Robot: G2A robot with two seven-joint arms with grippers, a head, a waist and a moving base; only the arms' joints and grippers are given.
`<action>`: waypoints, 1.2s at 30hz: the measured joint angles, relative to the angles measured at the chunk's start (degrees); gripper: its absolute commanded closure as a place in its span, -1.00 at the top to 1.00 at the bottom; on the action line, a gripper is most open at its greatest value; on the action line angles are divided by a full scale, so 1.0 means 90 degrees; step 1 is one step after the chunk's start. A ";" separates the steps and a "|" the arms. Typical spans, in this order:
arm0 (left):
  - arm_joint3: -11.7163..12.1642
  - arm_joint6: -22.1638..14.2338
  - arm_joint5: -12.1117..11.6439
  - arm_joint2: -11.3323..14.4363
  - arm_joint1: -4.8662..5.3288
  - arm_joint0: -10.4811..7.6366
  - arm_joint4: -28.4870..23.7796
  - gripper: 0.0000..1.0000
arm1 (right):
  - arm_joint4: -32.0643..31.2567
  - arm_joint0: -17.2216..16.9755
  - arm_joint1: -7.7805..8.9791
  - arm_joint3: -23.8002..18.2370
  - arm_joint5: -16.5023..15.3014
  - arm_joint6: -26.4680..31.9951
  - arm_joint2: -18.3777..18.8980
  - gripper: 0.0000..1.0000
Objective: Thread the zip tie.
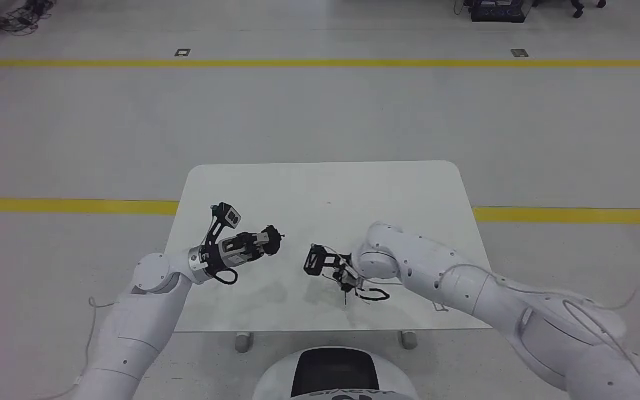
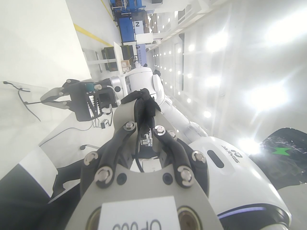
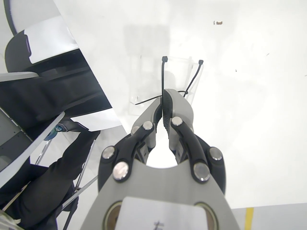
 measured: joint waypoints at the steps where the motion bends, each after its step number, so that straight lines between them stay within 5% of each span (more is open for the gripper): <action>1: 0.0000 0.0000 0.0000 0.0000 0.0000 0.0000 0.0000 -1.00 | 0.0015 0.0000 0.0018 -0.0014 0.0000 -0.0029 0.0000 -1.00; 10: 0.0000 0.0000 0.0000 0.0000 0.0000 0.0000 0.0000 -1.00 | 0.0183 0.0016 0.0391 -0.0312 0.0000 -0.0680 0.0000 -1.00; 26: 0.0000 0.0000 0.0000 0.0000 0.0000 0.0000 0.0000 -1.00 | 0.0135 -0.0269 0.1918 -0.1549 0.0000 -0.3177 0.0000 -1.00; 36: 0.0000 0.0000 0.0000 0.0000 0.0000 0.0000 0.0000 -1.00 | -0.0230 -0.0612 0.2471 -0.1993 0.0000 -0.4648 0.0000 -1.00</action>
